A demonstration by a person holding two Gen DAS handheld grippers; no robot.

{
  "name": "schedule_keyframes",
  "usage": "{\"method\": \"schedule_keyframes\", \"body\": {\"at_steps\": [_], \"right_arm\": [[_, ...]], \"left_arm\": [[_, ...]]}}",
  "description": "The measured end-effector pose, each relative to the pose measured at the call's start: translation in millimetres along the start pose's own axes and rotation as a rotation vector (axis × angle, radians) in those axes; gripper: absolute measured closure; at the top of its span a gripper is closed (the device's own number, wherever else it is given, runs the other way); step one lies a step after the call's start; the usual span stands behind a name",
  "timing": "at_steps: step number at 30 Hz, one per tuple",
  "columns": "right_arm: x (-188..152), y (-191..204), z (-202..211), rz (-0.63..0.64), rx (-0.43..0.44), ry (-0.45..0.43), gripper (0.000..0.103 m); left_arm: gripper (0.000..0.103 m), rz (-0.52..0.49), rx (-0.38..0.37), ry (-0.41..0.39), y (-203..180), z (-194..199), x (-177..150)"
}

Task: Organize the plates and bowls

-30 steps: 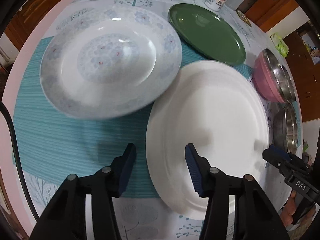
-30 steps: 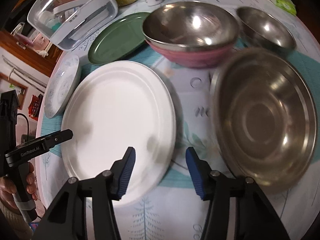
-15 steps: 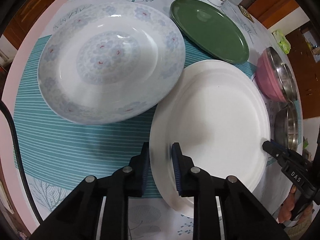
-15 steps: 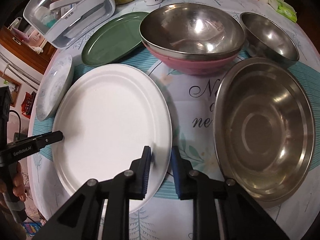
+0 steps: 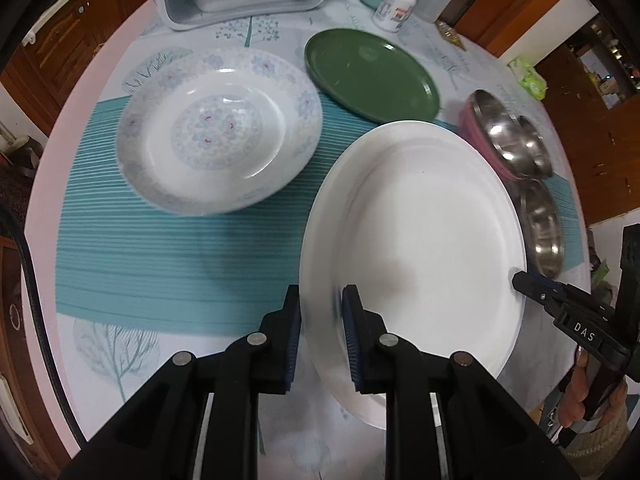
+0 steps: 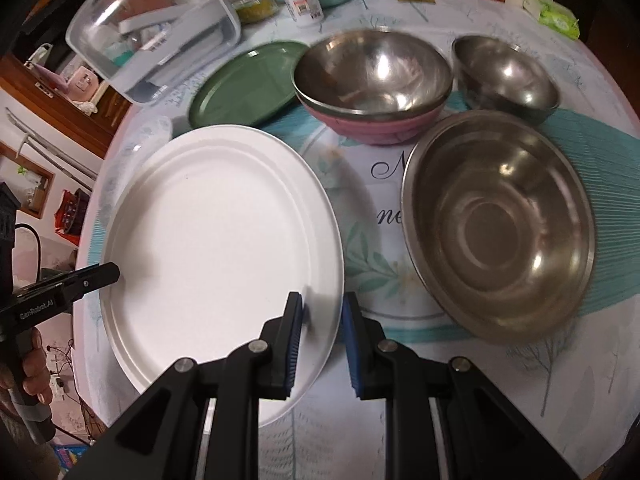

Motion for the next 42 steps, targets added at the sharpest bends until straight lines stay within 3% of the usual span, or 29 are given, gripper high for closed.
{"method": "schedule_keyframes", "body": {"at_steps": [5, 11, 23, 38, 42], "right_arm": [[-16, 3, 35, -0.001, 0.018, -0.035, 0.083], [-50, 6, 57, 0.006, -0.02, -0.061, 0.084], [-120, -6, 18, 0.001, -0.121, 0.043, 0.083], [-124, -2, -8, -0.02, -0.156, 0.065, 0.083], [-126, -2, -10, -0.02, -0.156, 0.068, 0.082]], "left_arm": [[0.084, -0.04, -0.019, -0.032, -8, 34, -27], [0.083, -0.091, -0.024, -0.036, -15, 50, -65], [0.083, -0.092, 0.002, 0.056, -20, 0, -133], [0.082, -0.052, 0.042, 0.056, -8, -30, -137], [0.073, -0.039, 0.034, 0.046, -9, -33, -135]]}}
Point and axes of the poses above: each gripper's, at about its wrist camera, not at the fingertips, and z roughly against the way its jaws point, y to its left, x to its top, the point moved 2 cm from there along -z, roughly the way its jaws point, and after that the axes turned 2 degrees about -x, right-handed, at the moved point
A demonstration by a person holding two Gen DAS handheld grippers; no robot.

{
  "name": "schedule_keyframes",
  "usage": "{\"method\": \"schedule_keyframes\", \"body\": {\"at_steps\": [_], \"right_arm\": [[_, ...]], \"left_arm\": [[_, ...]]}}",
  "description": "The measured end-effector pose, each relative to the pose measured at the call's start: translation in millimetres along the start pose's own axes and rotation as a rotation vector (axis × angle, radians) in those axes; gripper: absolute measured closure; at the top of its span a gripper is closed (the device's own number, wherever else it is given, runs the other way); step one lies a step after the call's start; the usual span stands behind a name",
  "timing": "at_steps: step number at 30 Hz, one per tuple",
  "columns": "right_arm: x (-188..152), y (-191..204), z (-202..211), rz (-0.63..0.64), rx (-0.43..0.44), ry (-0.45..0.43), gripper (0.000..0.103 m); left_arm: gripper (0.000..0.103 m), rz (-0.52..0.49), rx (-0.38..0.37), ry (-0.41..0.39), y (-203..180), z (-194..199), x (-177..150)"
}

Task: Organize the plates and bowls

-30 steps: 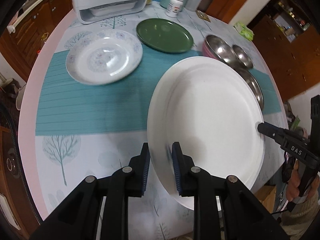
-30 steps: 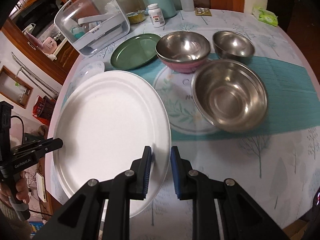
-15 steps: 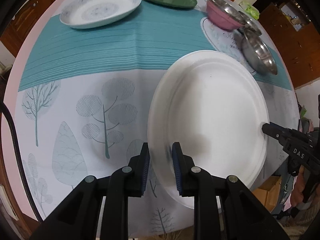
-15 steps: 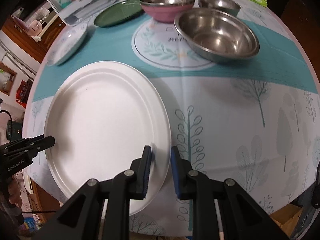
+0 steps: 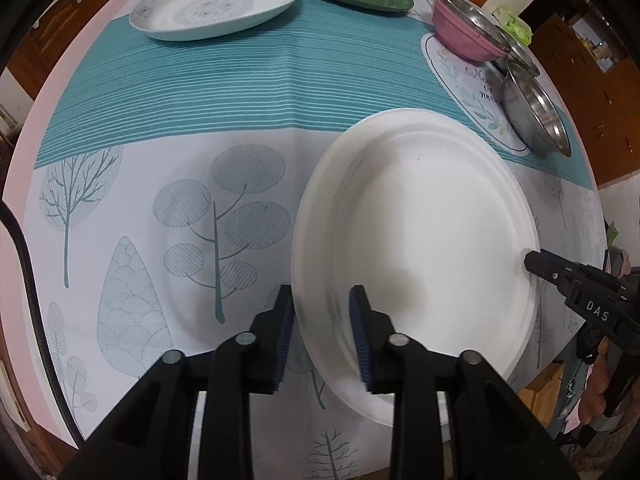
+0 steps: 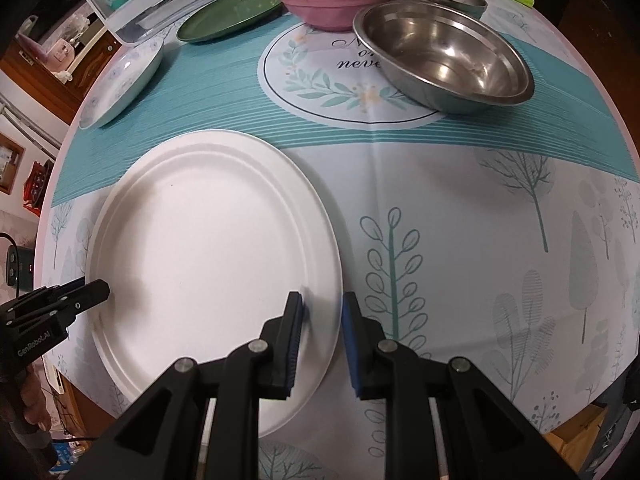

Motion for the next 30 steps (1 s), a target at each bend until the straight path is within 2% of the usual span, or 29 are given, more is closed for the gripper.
{"method": "schedule_keyframes", "body": {"at_steps": [5, 7, 9, 13, 17, 19, 22, 26, 30], "right_arm": [[3, 2, -1, 0.011, -0.018, 0.006, 0.082], [3, 3, -2, 0.015, -0.027, 0.01, 0.079], [4, 3, -3, 0.014, -0.032, 0.015, 0.075], [4, 2, -1, 0.006, -0.023, 0.018, 0.075], [5, 1, 7, 0.019, -0.039, 0.001, 0.075], [8, 2, 15, 0.027, -0.042, -0.014, 0.075], [12, 5, 30, 0.034, -0.028, -0.038, 0.075], [17, 9, 55, 0.039, 0.012, -0.065, 0.075], [40, 27, 94, 0.092, 0.033, -0.138, 0.075]], "left_arm": [[0.064, -0.015, 0.021, -0.024, -1, 2, 1], [0.049, -0.009, 0.019, -0.027, 1, 4, 0], [0.045, 0.008, 0.013, -0.037, 3, 6, 1], [0.044, 0.028, 0.01, -0.048, 10, 10, 2], [0.04, 0.028, 0.052, -0.078, 16, 23, 2], [0.034, 0.028, 0.074, -0.108, 19, 34, 3], [0.034, 0.034, 0.095, -0.162, 23, 53, 7], [0.034, 0.044, 0.107, -0.297, 25, 94, 18], [0.027, 0.053, 0.097, -0.382, 26, 134, 28]]}}
Point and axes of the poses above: each gripper's, at about its wrist camera, not at the fingertips, and z roughly against the way its jaws point, y to its left, x to its top, the point moved 2 cm from there along -z, roughly the way its jaws point, and after that the axes turned 2 degrees about -x, right-handed, at the moved point
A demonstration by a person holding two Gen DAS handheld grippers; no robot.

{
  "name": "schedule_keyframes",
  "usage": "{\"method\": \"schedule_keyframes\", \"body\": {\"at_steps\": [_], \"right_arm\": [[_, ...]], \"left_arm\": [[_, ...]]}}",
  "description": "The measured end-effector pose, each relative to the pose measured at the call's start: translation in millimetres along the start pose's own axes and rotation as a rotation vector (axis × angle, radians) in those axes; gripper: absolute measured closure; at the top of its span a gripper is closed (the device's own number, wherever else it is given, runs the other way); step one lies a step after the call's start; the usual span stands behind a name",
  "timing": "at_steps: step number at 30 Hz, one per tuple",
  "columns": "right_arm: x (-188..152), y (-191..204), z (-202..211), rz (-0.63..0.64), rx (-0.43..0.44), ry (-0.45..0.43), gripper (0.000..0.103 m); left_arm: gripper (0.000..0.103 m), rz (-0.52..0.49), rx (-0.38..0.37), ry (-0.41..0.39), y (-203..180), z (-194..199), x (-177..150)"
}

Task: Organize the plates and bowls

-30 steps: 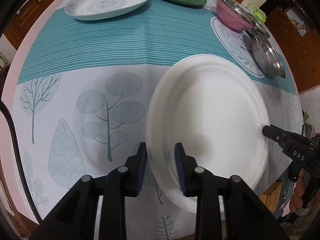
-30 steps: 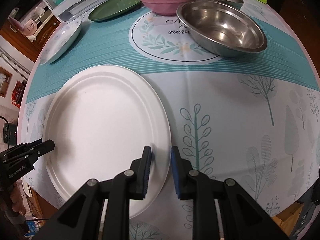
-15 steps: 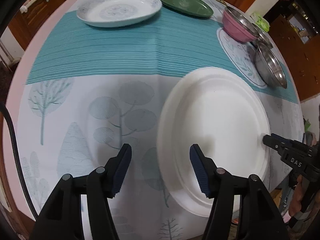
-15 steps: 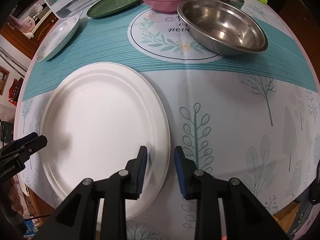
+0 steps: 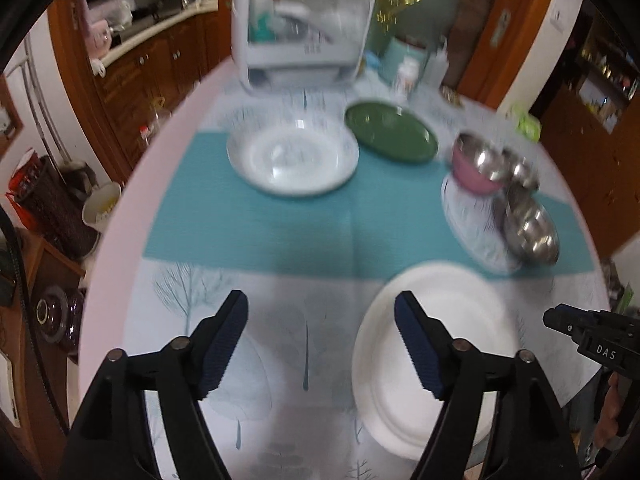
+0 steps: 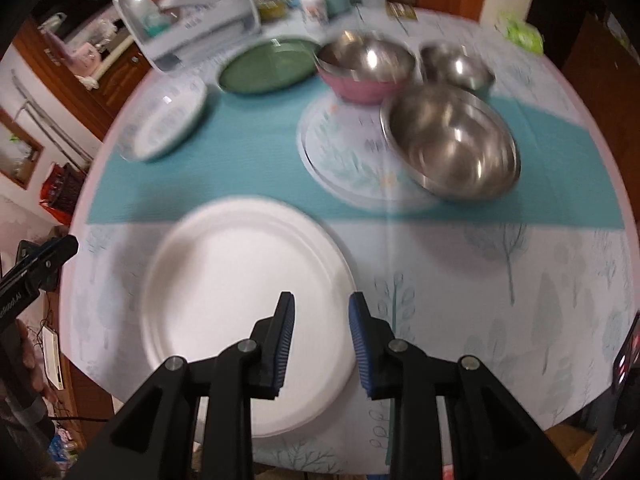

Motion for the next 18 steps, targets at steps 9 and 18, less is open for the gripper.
{"method": "schedule_keyframes", "body": {"at_steps": [9, 18], "right_arm": [[66, 22, 62, 0.082, 0.075, -0.138, 0.062], [138, 47, 71, 0.066, 0.191, -0.097, 0.061]], "left_arm": [[0.027, -0.062, -0.015, -0.075, -6, 52, 48], [0.027, -0.067, 0.074, -0.151, 12, 68, 116]]}}
Point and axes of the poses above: each gripper's, at about its wrist camera, not at the fingertips, and z roughly against the way its jaws point, y to its left, x to its top, the point moved 2 cm from there along -z, roughly the way its jaws point, and after that the axes turned 2 degrees about -x, right-handed, at the moved point
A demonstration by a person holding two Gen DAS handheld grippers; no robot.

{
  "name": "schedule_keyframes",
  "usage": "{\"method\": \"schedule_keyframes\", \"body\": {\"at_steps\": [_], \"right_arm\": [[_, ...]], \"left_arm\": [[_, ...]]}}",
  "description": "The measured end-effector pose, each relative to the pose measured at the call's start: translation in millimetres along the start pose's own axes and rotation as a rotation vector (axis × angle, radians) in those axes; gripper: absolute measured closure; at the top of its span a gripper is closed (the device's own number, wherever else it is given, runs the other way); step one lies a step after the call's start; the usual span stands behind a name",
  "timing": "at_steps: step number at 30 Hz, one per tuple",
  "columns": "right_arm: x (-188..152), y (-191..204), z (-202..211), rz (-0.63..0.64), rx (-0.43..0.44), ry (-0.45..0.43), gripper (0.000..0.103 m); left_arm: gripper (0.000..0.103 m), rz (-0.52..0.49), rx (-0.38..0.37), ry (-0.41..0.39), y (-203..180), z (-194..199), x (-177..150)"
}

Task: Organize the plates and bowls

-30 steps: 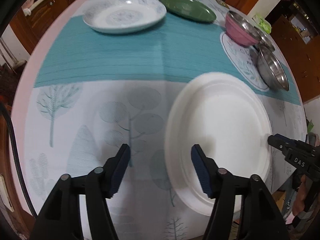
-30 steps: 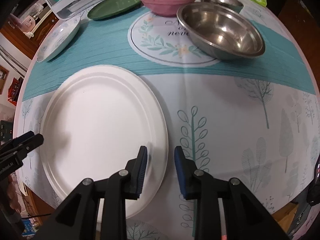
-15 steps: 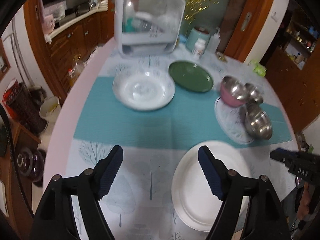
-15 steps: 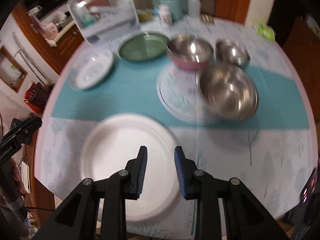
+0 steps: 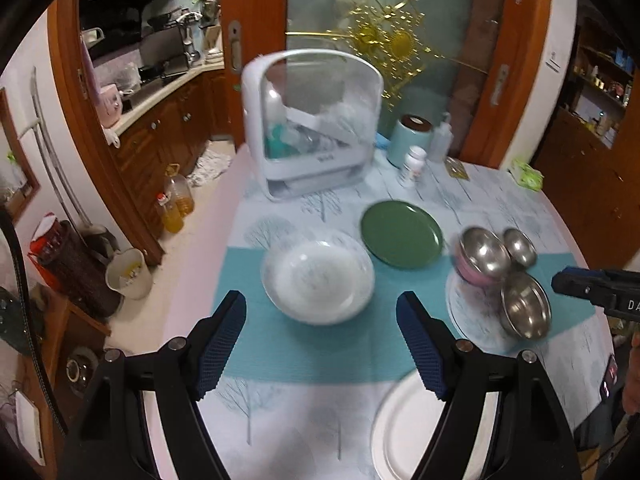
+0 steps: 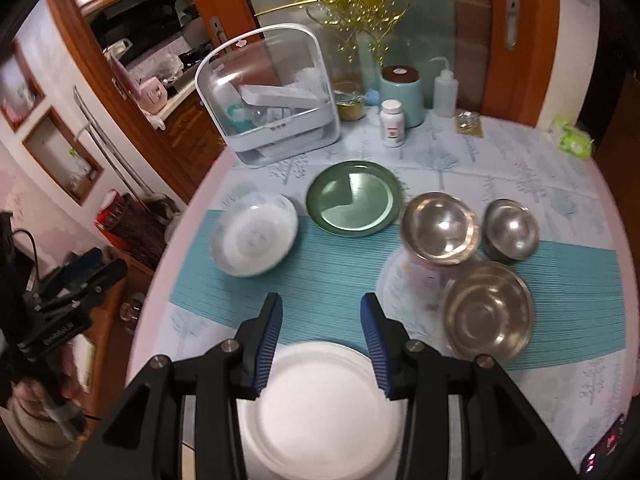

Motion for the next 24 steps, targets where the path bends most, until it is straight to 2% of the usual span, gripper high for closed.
{"method": "schedule_keyframes", "body": {"at_steps": [5, 8, 10, 12, 16, 24], "right_arm": [[33, 8, -31, -0.03, 0.064, 0.028, 0.061], [48, 13, -57, -0.047, 0.088, 0.045, 0.061], [56, 17, -79, -0.057, 0.115, 0.059, 0.061], [61, 19, -104, -0.068, 0.11, 0.075, 0.061], [66, 21, -156, -0.09, 0.135, 0.14, 0.061], [57, 26, -231, -0.104, 0.155, 0.255, 0.061]], "left_arm": [[0.027, 0.02, 0.028, 0.033, 20, -29, 30], [0.027, 0.026, 0.009, 0.082, 33, -64, 38], [0.027, 0.02, 0.01, 0.112, 39, -89, 37], [0.027, 0.019, 0.032, 0.176, 49, -124, 32], [0.027, 0.07, 0.05, 0.284, 69, -178, 19], [0.027, 0.195, 0.078, 0.37, 100, -248, -3]]}}
Point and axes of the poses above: each gripper's, at about its wrist camera, not at the fingertips, and z roughly against the way its jaws point, y to its left, x to its top, the point moved 2 cm from there along -z, roughly the way its jaws point, and after that the axes turned 2 degrees about -x, right-handed, at the moved point
